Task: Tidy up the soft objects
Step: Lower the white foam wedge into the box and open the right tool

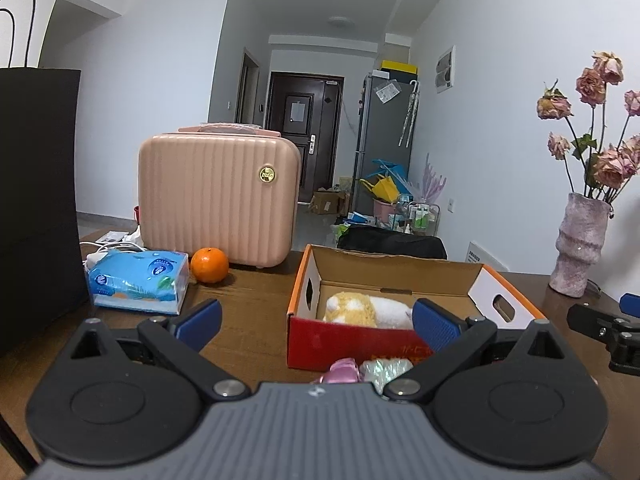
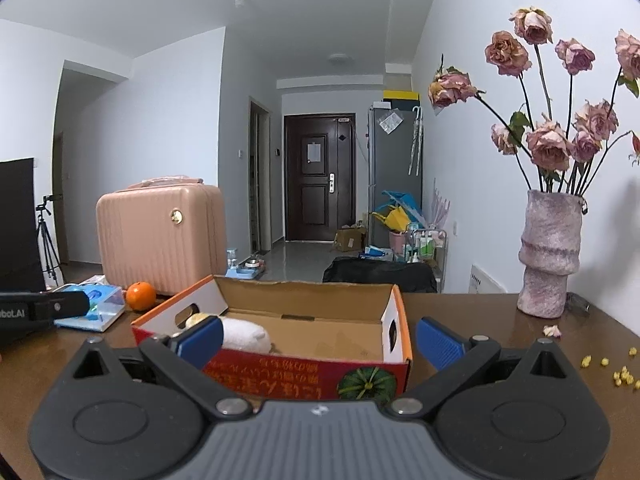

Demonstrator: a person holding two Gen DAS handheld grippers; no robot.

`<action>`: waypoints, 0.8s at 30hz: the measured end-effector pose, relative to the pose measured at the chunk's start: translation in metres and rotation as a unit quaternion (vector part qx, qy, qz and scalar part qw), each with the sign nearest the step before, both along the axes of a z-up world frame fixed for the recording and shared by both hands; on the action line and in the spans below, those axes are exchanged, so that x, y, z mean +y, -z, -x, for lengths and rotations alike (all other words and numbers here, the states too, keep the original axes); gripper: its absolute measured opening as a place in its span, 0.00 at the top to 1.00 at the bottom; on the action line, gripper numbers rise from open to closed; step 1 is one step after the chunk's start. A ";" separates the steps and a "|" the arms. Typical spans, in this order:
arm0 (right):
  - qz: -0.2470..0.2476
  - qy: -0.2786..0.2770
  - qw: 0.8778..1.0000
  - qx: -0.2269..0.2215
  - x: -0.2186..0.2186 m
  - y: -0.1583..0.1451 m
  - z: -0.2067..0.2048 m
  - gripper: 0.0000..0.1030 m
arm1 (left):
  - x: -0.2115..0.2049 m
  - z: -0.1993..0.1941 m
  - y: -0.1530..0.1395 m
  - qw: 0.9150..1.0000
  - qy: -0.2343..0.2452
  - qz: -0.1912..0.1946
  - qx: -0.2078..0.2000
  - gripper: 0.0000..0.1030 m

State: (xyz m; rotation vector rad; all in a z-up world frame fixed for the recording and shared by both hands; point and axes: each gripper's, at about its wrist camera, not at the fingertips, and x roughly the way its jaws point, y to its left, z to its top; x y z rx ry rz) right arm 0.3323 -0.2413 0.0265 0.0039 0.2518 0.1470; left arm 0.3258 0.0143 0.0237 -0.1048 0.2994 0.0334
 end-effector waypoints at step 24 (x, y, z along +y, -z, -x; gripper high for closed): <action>0.032 0.002 0.998 0.047 0.008 0.038 0.058 0.00 | 0.003 0.055 0.030 0.999 0.027 -0.010 0.044 0.00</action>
